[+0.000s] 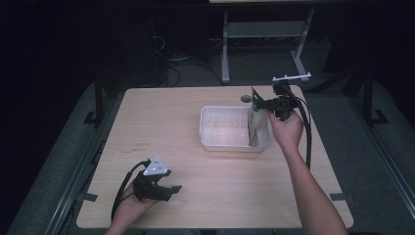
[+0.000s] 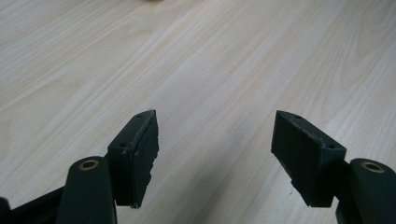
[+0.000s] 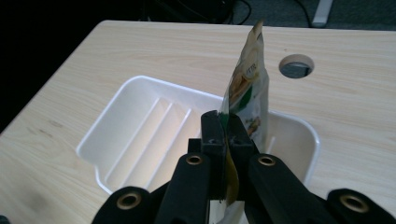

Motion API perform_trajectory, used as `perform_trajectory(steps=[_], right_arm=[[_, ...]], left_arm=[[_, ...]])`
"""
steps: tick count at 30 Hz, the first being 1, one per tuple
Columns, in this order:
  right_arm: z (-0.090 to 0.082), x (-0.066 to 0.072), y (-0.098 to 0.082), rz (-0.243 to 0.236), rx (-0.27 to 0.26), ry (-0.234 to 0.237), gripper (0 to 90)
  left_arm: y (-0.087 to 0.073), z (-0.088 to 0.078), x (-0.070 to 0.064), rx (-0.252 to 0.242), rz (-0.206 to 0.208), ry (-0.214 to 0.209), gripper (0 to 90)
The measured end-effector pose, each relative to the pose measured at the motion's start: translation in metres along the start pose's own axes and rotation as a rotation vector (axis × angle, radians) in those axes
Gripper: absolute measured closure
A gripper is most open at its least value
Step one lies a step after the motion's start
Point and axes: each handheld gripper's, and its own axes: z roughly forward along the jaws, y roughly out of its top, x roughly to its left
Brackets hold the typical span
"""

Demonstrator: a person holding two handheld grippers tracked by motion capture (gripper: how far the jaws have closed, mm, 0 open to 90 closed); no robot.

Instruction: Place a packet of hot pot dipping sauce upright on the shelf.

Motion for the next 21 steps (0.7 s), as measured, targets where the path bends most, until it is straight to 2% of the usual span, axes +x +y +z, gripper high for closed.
perform_trajectory(steps=[3, 6, 8, 9, 13, 16, 17, 21], right_arm=[[-0.002, -0.002, -0.005, -0.011, -0.002, -0.013, 89.2], [-0.002, -0.002, -0.007, -0.028, 0.017, -0.032, 89.1], [0.002, 0.001, -0.014, -0.071, 0.04, -0.048, 89.0], [0.002, 0.001, -0.014, -0.071, 0.04, -0.048, 89.0], [0.0, -0.001, -0.02, -0.05, 0.042, -0.002, 87.0], [-0.001, -0.003, -0.021, -0.044, 0.052, 0.009, 83.5], [-0.004, -0.004, -0.021, -0.04, 0.054, 0.018, 78.1], [-0.011, -0.005, -0.022, -0.034, 0.062, 0.044, 72.6]], left_arm=[[0.0, 0.0, 0.0, 0.0, 0.001, 0.0, 31.4], [0.0, 0.0, -0.001, 0.0, 0.001, -0.001, 31.4], [0.0, 0.0, -0.001, 0.0, 0.0, -0.001, 31.4], [0.0, 0.001, -0.001, -0.001, -0.001, -0.002, 31.4], [0.0, 0.001, -0.001, 0.001, -0.001, -0.003, 31.4], [0.0, 0.001, -0.001, 0.004, -0.001, -0.003, 31.2], [0.0, 0.002, 0.0, 0.006, -0.002, -0.003, 31.2], [0.0, 0.001, -0.001, 0.007, -0.001, -0.002, 31.1]])
